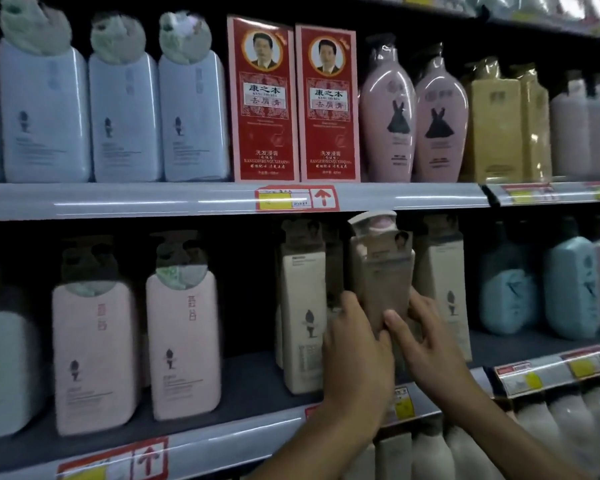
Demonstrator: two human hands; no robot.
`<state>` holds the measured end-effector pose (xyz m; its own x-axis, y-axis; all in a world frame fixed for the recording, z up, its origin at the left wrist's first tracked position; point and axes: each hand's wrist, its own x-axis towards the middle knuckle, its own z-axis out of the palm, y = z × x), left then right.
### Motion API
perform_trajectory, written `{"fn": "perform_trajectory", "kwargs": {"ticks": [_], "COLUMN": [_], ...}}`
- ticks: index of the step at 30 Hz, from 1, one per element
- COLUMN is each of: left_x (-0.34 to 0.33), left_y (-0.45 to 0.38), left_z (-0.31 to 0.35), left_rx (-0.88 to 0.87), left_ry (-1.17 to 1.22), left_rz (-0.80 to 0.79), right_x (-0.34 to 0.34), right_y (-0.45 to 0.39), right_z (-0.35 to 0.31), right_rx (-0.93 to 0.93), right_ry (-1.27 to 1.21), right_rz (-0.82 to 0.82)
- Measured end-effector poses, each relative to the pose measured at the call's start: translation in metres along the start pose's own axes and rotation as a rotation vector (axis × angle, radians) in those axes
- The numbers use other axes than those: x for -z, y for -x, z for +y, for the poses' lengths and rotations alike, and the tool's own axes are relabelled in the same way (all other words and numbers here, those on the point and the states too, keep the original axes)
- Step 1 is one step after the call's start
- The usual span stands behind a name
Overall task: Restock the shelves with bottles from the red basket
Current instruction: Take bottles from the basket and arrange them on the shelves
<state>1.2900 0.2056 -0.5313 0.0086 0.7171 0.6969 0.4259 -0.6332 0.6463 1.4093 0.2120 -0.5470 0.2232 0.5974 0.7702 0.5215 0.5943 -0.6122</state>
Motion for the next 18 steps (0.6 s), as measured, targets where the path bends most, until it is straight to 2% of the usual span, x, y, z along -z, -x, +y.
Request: {"fn": "perform_trajectory", "kwargs": {"ticks": [3, 7, 13, 18], "left_x": [0.0, -0.002, -0.013, -0.015], "left_y": [-0.008, -0.013, -0.015, -0.004], "left_z": [0.007, 0.01, 0.011, 0.006], "left_rx": [-0.011, -0.034, -0.023, 0.003], "left_ry": [-0.088, -0.194, -0.165, -0.162], "left_rz": [-0.014, -0.018, -0.04, -0.006], "right_x": [0.0, 0.002, -0.005, -0.014], "right_y": [-0.009, -0.017, -0.035, -0.041], "right_z": [0.004, 0.012, 0.019, 0.028], "right_rx": [-0.01, -0.083, -0.089, -0.135], "right_ry": [0.027, -0.061, -0.01, -0.098], "right_rz": [-0.031, -0.073, -0.06, -0.086]}}
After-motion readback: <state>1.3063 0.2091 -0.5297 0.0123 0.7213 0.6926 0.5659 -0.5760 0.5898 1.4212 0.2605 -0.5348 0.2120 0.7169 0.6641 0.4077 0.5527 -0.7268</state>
